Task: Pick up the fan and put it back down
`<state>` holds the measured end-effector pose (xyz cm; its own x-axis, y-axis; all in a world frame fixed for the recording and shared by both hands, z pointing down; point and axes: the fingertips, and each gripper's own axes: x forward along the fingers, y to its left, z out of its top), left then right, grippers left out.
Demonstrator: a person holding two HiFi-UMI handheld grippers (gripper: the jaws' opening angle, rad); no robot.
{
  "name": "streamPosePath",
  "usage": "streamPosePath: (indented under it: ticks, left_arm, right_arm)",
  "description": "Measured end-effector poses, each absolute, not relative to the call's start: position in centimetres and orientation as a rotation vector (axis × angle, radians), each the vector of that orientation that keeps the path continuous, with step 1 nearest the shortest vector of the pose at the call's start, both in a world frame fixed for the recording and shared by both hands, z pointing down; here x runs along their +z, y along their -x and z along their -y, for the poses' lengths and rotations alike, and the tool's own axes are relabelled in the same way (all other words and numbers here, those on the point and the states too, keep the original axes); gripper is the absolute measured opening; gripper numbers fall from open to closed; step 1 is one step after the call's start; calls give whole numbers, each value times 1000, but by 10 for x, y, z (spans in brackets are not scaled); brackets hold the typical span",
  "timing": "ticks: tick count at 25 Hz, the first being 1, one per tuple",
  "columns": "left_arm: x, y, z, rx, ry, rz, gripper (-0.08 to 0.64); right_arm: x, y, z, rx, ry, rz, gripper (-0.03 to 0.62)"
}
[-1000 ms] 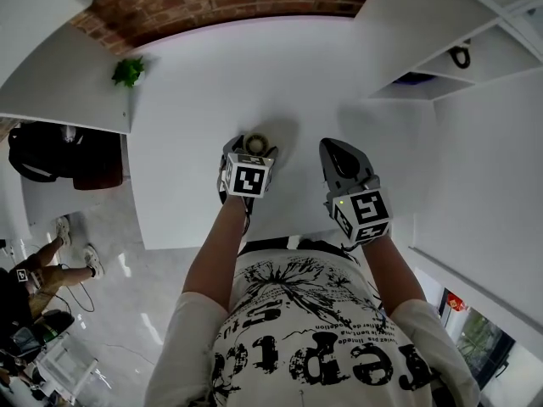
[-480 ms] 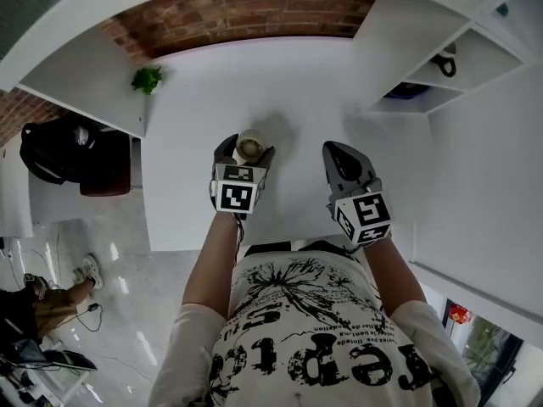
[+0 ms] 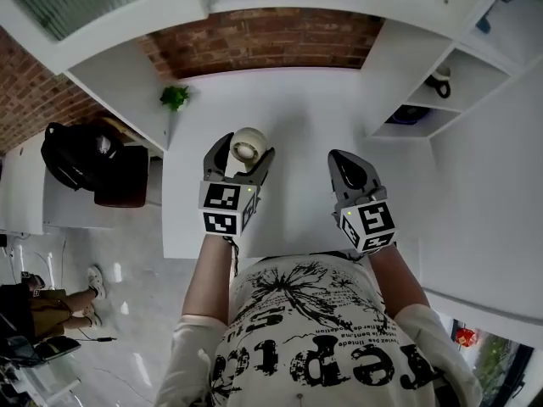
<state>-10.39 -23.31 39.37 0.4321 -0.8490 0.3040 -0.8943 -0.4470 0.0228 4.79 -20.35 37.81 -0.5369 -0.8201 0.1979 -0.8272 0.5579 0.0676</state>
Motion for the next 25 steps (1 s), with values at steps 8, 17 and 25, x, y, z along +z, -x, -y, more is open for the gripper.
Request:
streamPosePath:
  ticks: [8,17,25]
  left_arm:
    - [319,120,195,166,-2672,1644,380]
    - [283,125,174,60,-2762,1727,380]
    - [294,122,185,113,-2752,1704,380]
  right_arm:
    - [342,-35,194,-80,-1367,2653,15]
    - [326,-32,188,-105,-1371,2714,15]
    - [329,-34,191,-93,-1374,2711,15]
